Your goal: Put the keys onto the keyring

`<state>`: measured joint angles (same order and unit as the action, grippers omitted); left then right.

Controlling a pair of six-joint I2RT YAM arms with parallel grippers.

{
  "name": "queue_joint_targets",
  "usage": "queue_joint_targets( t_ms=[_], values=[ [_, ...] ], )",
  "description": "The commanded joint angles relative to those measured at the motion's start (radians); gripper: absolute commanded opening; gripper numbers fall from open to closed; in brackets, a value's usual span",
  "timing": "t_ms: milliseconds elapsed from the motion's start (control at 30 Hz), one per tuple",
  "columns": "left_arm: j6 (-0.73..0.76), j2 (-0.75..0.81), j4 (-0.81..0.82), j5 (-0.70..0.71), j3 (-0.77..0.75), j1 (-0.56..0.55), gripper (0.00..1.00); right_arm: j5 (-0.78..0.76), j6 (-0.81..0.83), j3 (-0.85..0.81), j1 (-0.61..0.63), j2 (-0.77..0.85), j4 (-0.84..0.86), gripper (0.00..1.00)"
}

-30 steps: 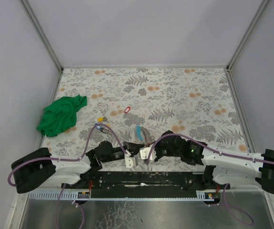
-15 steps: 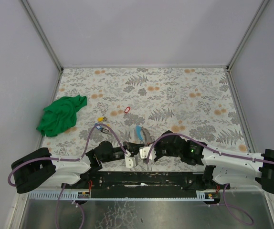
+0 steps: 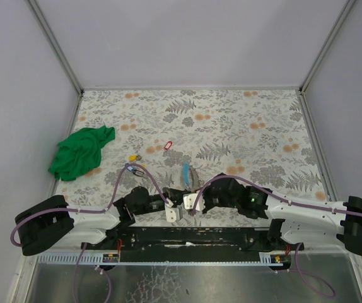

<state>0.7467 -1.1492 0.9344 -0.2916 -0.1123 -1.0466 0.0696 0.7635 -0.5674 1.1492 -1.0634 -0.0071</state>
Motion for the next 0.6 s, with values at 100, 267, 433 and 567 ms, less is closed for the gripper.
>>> queue_joint_targets(
  t_ms=[100,267,433,567],
  values=[
    [0.011,0.015,0.065,0.01,-0.011,-0.01,0.0,-0.046,-0.013,-0.046,0.011,0.01,0.023,0.0],
    [0.01,0.011,0.068,0.008,-0.012,-0.01,0.0,-0.072,-0.016,-0.051,0.011,0.013,0.002,0.0],
    [0.009,0.011,0.068,0.005,-0.012,-0.009,0.0,-0.077,-0.024,-0.055,0.011,0.003,0.007,0.0],
    [0.008,0.009,0.067,0.001,-0.013,-0.01,0.0,-0.074,-0.027,-0.058,0.011,0.0,0.007,0.0]
  ],
)
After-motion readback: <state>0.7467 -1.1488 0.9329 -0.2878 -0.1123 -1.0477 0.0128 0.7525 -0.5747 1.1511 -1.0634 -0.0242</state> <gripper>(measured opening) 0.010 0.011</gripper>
